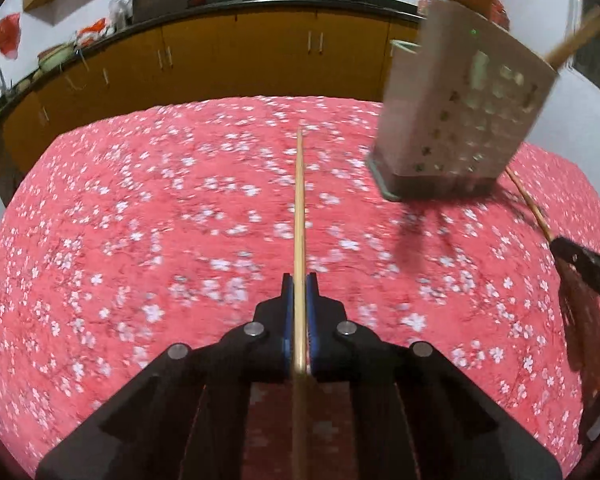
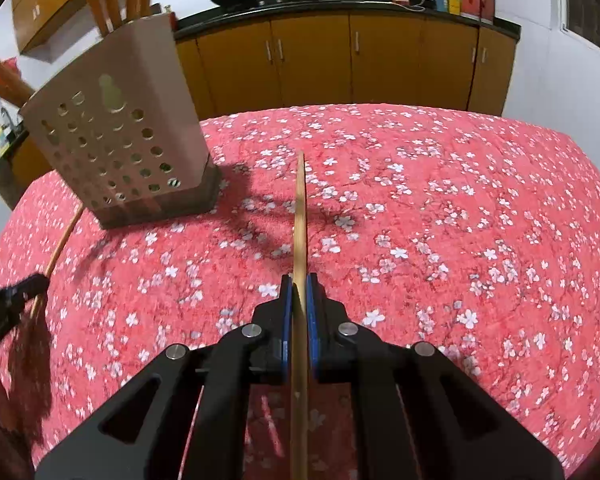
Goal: Organize utensils
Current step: 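Grasp a chopstick with the right gripper while the left gripper grasps another, then hold the grasped chopsticks lengthwise above the table with both grippers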
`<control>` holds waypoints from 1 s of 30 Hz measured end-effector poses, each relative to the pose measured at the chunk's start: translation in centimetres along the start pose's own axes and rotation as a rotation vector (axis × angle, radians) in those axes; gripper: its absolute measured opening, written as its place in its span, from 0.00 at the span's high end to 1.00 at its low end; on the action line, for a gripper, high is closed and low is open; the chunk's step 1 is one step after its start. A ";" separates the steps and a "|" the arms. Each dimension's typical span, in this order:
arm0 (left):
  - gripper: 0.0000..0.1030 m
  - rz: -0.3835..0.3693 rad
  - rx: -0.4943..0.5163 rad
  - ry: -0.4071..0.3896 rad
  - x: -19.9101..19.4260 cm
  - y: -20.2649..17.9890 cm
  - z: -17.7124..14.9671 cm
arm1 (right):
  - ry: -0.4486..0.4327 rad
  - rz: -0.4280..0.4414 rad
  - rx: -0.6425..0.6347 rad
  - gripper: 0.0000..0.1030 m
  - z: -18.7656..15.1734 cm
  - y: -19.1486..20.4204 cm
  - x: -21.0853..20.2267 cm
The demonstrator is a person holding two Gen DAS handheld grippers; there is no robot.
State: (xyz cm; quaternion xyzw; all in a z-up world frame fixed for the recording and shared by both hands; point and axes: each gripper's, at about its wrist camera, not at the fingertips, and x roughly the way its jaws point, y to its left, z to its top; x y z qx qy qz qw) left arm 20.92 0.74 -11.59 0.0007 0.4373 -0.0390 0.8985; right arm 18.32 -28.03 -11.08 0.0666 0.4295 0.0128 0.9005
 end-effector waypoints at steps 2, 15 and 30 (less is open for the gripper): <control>0.82 -0.001 -0.011 -0.003 -0.4 0.9 -0.2 | 0.003 0.011 -0.003 0.83 -0.4 0.1 -0.4; 0.75 0.005 -0.019 -0.019 -1.3 2.3 -1.5 | -0.002 -0.033 -0.049 0.72 -1.3 0.8 -1.0; 0.73 0.007 -0.015 -0.018 -1.1 1.8 -1.6 | -0.002 -0.042 -0.055 0.71 -1.4 0.9 -1.0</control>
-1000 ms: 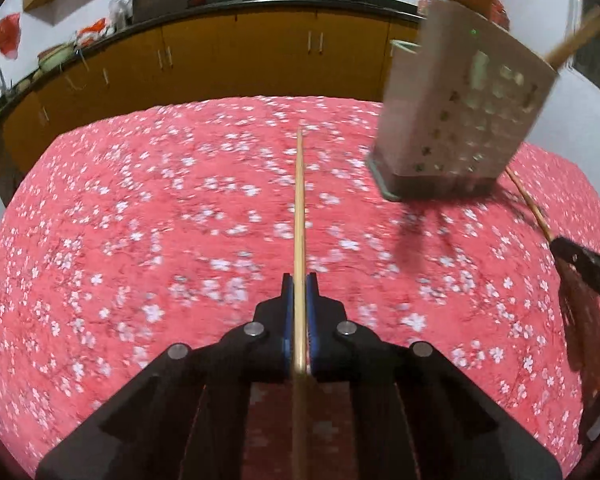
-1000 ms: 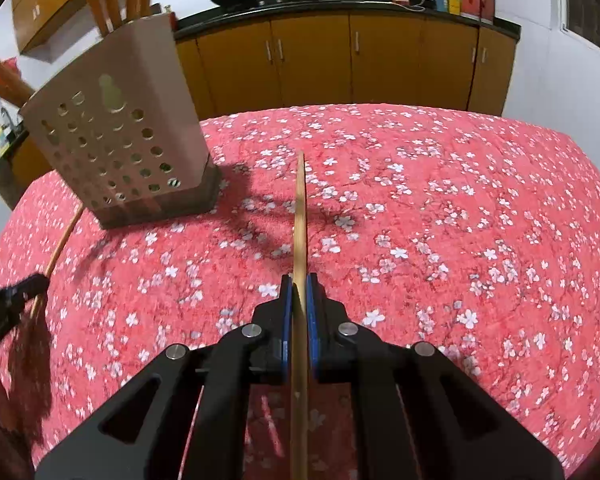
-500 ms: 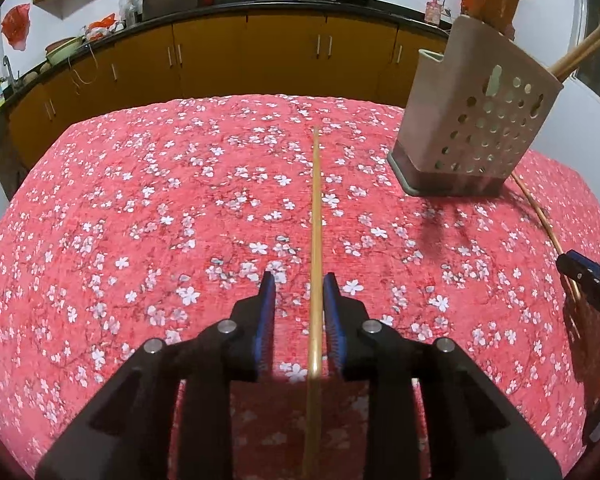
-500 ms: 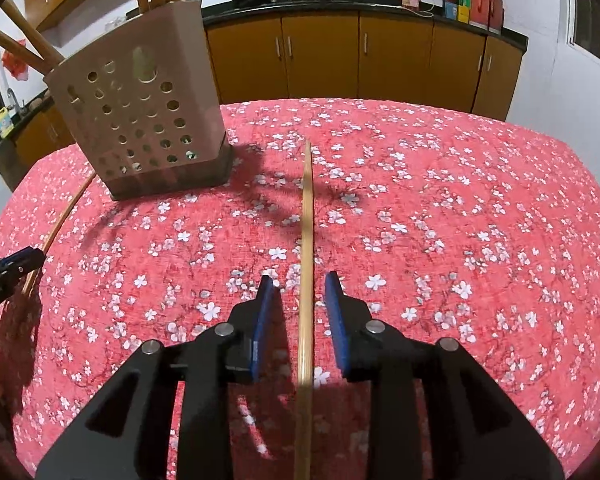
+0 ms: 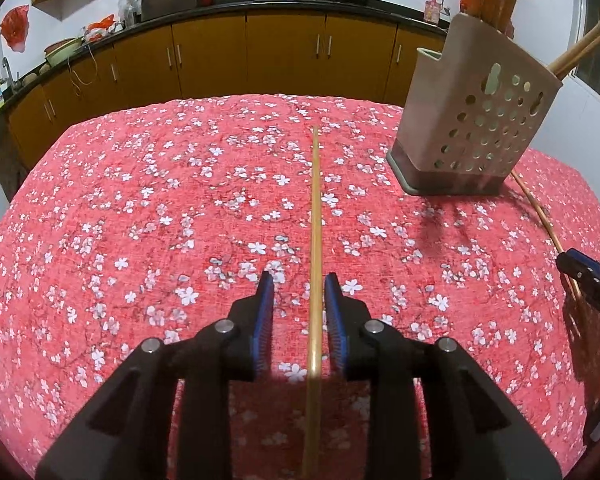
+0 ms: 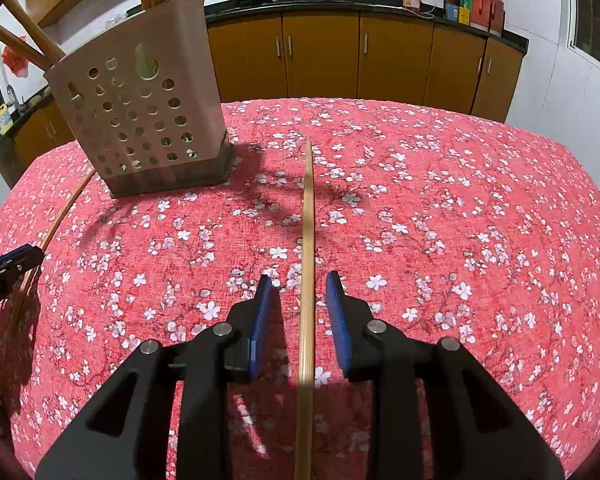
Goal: Organize utensils
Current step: 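Hold the grasped chopsticks lengthwise above the table with both grippers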
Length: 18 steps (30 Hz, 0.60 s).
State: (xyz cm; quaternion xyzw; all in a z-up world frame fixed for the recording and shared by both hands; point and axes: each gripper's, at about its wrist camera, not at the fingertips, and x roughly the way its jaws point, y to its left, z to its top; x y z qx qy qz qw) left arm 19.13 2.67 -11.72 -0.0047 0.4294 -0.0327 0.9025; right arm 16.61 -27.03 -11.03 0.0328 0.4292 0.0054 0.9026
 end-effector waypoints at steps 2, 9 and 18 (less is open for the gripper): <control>0.73 -0.008 -0.009 -0.002 -0.1 0.1 0.0 | 0.000 -0.007 0.001 0.72 -0.3 0.2 -0.2; 0.79 -0.007 0.005 0.001 -1.3 0.1 -1.5 | 0.000 0.004 0.003 0.78 -2.5 -0.1 -1.8; 0.92 0.006 0.025 0.004 -1.8 -0.5 -2.3 | 0.000 0.003 0.013 0.92 -2.6 -0.7 -2.2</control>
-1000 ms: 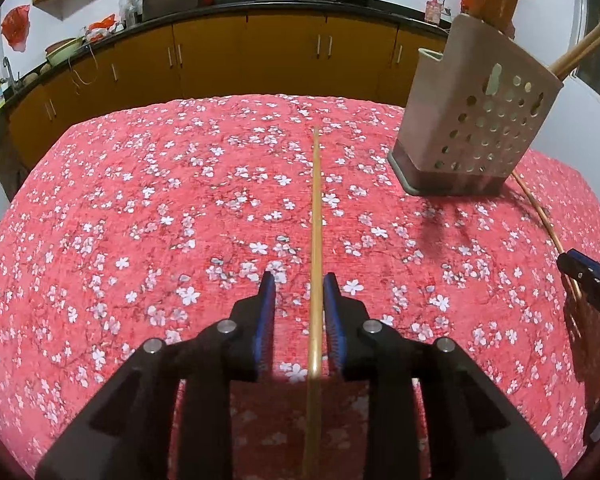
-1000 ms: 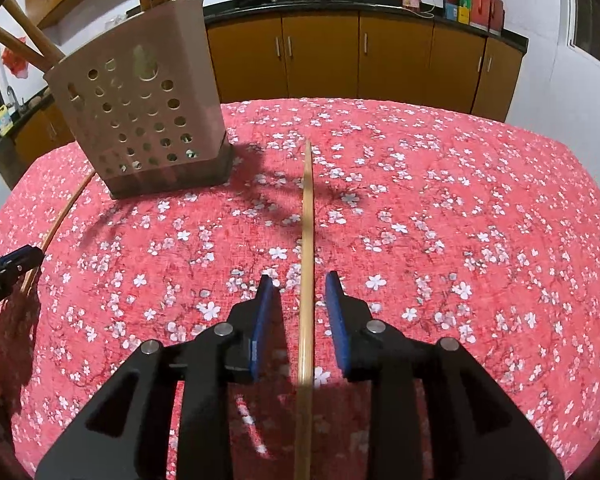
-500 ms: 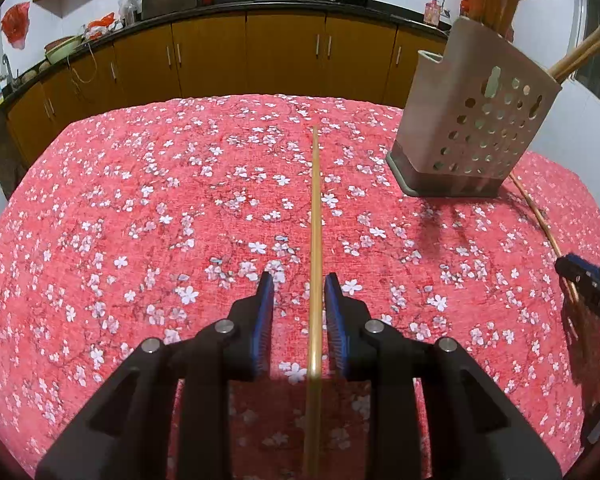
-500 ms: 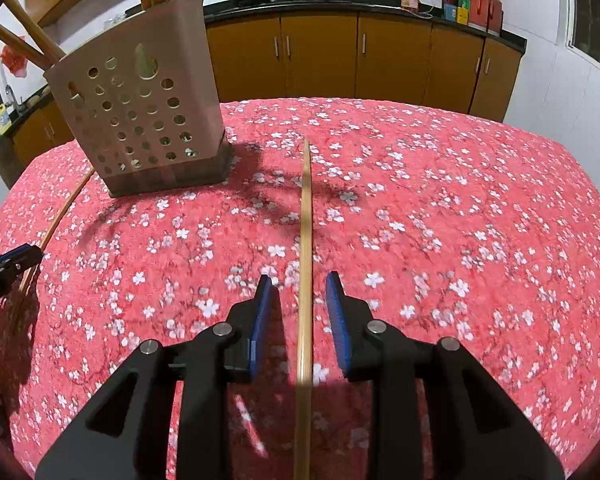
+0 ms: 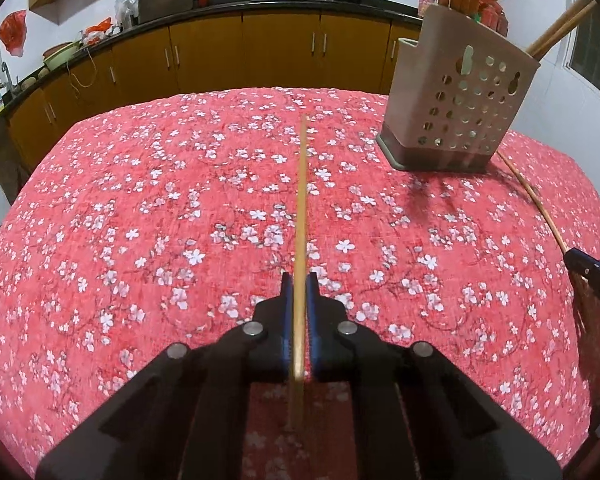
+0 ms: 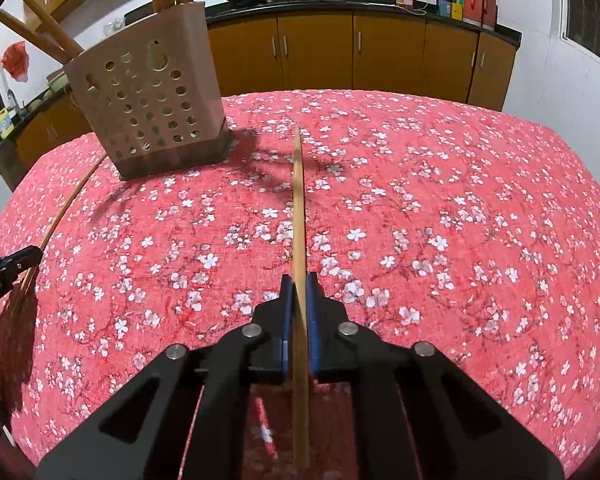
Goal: Organize utensils
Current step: 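Hold the grasped chopsticks lengthwise above the table with both grippers, then lift both held chopsticks upright and carry them over the beige holder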
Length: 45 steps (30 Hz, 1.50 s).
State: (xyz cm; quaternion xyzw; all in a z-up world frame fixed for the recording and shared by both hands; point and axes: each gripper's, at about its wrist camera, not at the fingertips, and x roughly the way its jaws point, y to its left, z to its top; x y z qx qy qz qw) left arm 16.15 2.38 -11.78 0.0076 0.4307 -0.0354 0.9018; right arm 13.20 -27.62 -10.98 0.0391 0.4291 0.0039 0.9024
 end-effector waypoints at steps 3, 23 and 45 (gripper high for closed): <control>0.93 -0.011 -0.012 0.016 0.0 0.3 0.6 | -0.025 0.011 0.015 0.92 0.9 -0.2 -0.7; 0.93 -0.065 -0.072 -0.208 -7.8 1.7 6.1 | -0.285 0.027 0.077 0.93 5.3 -2.2 -8.1; 0.93 -0.233 -0.027 -0.421 -16.6 -0.7 9.1 | -0.518 0.232 0.067 0.93 8.6 -1.0 -16.8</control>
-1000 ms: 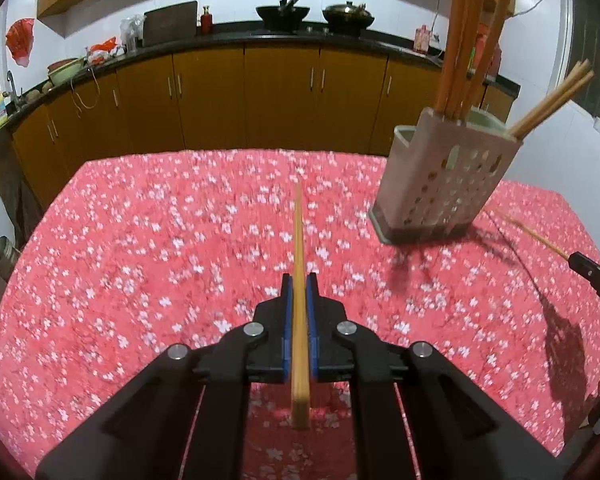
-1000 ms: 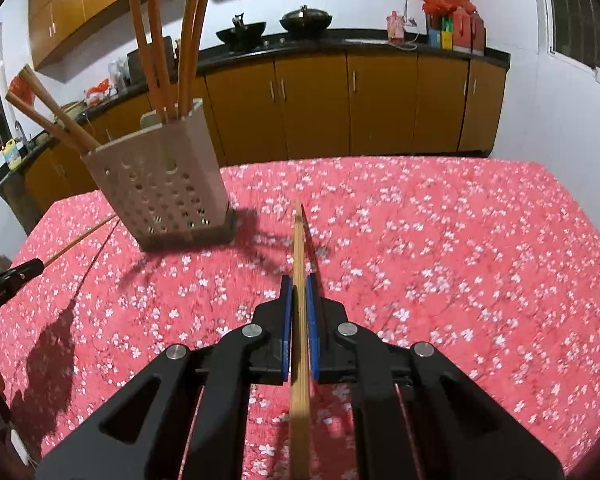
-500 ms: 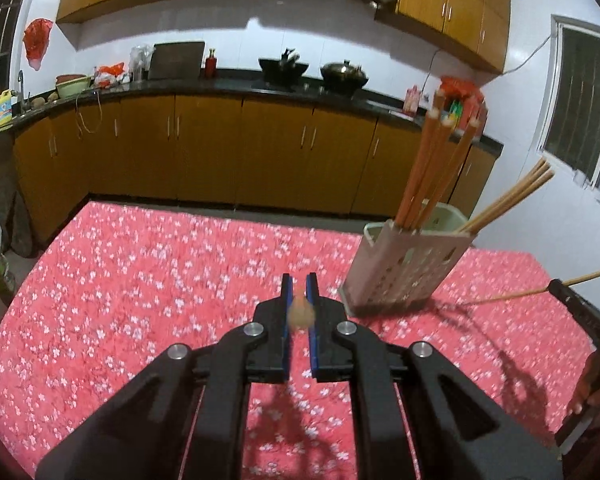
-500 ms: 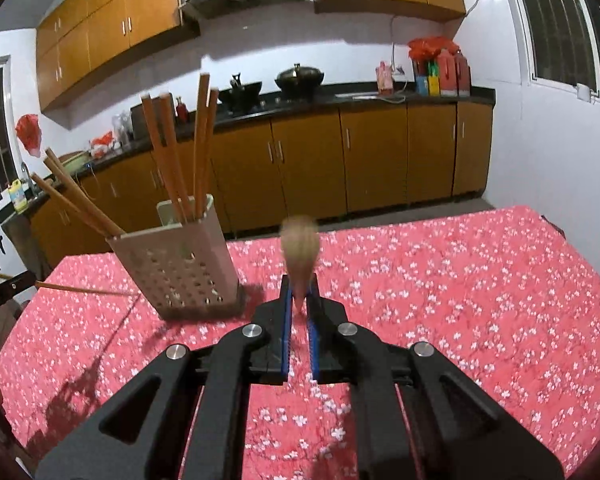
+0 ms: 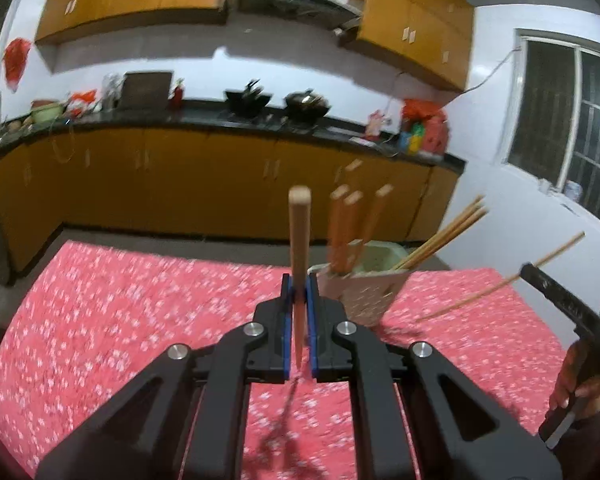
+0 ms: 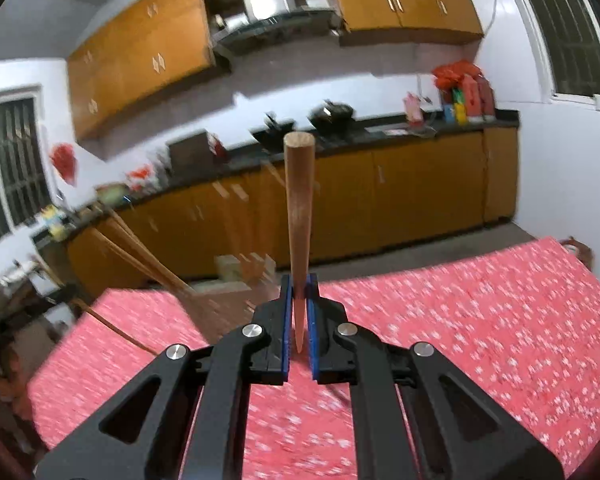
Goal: Organize utensils
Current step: 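Lift both held chopsticks upright and carry them over the beige holder, then lower both chopsticks into the beige holder and open both grippers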
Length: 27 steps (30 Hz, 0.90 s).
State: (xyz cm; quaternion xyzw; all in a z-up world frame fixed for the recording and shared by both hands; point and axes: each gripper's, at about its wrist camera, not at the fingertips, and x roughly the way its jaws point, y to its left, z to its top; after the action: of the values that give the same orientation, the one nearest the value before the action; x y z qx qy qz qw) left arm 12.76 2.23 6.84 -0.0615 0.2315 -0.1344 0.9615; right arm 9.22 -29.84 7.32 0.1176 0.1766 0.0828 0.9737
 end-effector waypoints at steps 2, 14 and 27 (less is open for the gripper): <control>0.93 -0.027 0.012 -0.022 -0.7 -1.0 0.9 | -0.037 0.050 -0.004 0.93 1.4 0.9 -1.1; 0.93 -0.063 0.026 -0.252 -1.9 -6.4 7.6 | -0.124 0.049 -0.102 0.93 5.4 5.5 0.9; 0.93 0.028 0.016 -0.221 4.1 -6.6 7.2 | 0.046 0.015 -0.105 0.93 3.1 5.5 6.6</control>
State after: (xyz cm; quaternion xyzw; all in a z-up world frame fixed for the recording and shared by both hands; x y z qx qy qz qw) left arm 18.07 -4.83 12.59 -0.0649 0.1237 -0.1154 0.9834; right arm 15.82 -23.88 9.42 0.0658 0.1935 0.1017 0.9736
